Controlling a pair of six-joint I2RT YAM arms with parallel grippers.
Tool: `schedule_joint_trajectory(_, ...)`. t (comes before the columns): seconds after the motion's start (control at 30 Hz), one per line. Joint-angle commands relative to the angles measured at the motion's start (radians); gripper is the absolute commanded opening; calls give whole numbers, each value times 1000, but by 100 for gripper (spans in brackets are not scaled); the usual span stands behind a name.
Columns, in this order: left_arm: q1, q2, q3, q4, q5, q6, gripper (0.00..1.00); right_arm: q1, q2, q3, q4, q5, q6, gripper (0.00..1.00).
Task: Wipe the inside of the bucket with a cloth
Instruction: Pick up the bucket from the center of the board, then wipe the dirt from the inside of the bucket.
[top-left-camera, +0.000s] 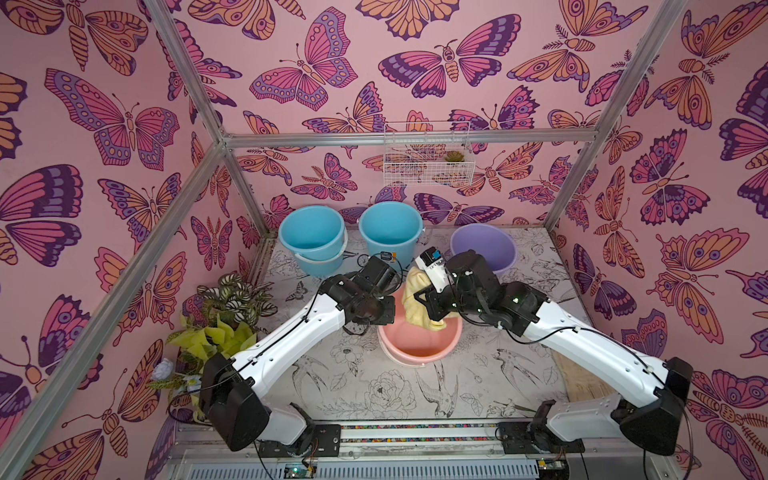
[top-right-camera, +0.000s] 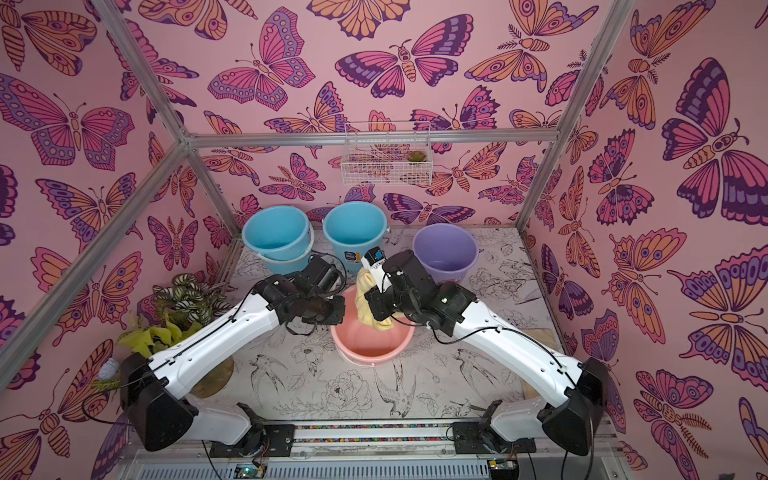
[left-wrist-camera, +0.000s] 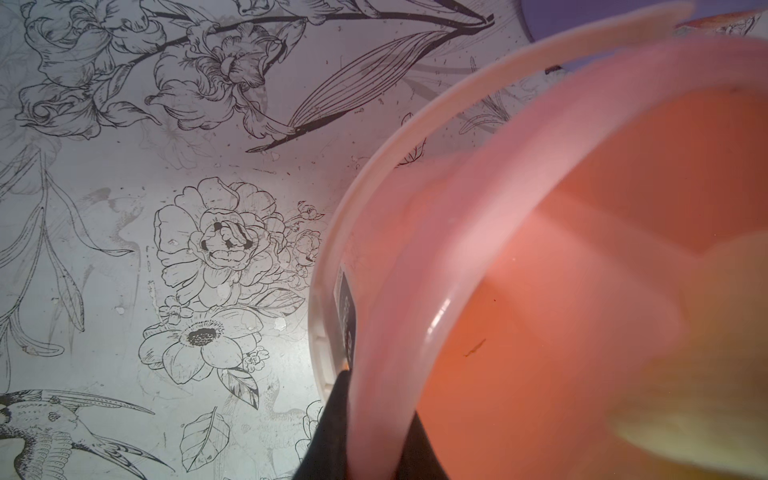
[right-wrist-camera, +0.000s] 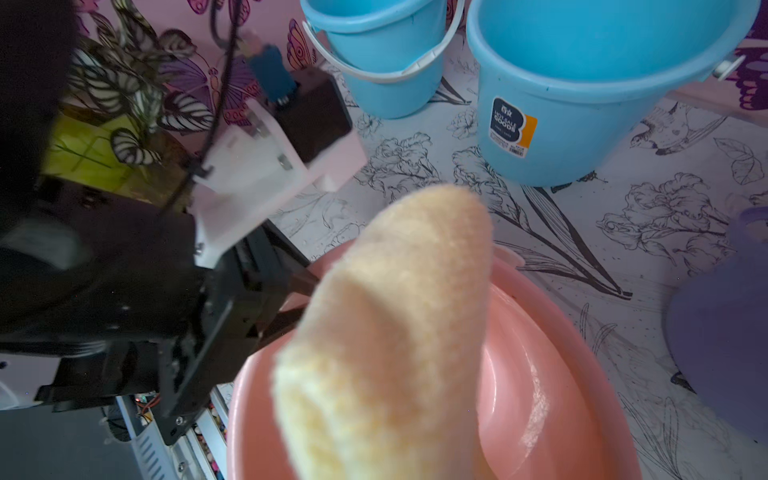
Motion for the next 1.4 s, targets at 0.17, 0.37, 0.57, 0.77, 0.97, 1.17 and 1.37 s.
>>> schedule_joint_trajectory(0.17, -10, -46, 23, 35, -6, 22, 0, 17, 28, -59, 81, 33, -99, 0)
schedule_joint_trajectory(0.37, -16, -52, 23, 35, -2, 35, 0, 54, 32, -131, 142, 20, -277, 0)
schedule_joint_trajectory(0.57, -29, -55, 32, 46, -1, 65, 0, 61, 46, -168, 62, -54, -611, 0)
schedule_joint_trajectory(0.77, -57, -68, 30, 58, -15, 91, 0, 61, 99, -130, -50, -47, -901, 0)
schedule_joint_trajectory(0.97, -80, -69, 38, 69, -14, 111, 0, 61, 167, -98, -67, -34, -1119, 0)
schedule_joint_trajectory(1.17, -95, -69, 37, 75, -20, 118, 0, 61, 263, -87, -43, -135, -1260, 0)
schedule_joint_trajectory(1.37, -101, -77, 30, 88, -23, 124, 0, 68, 327, -85, -17, -274, -1363, 0)
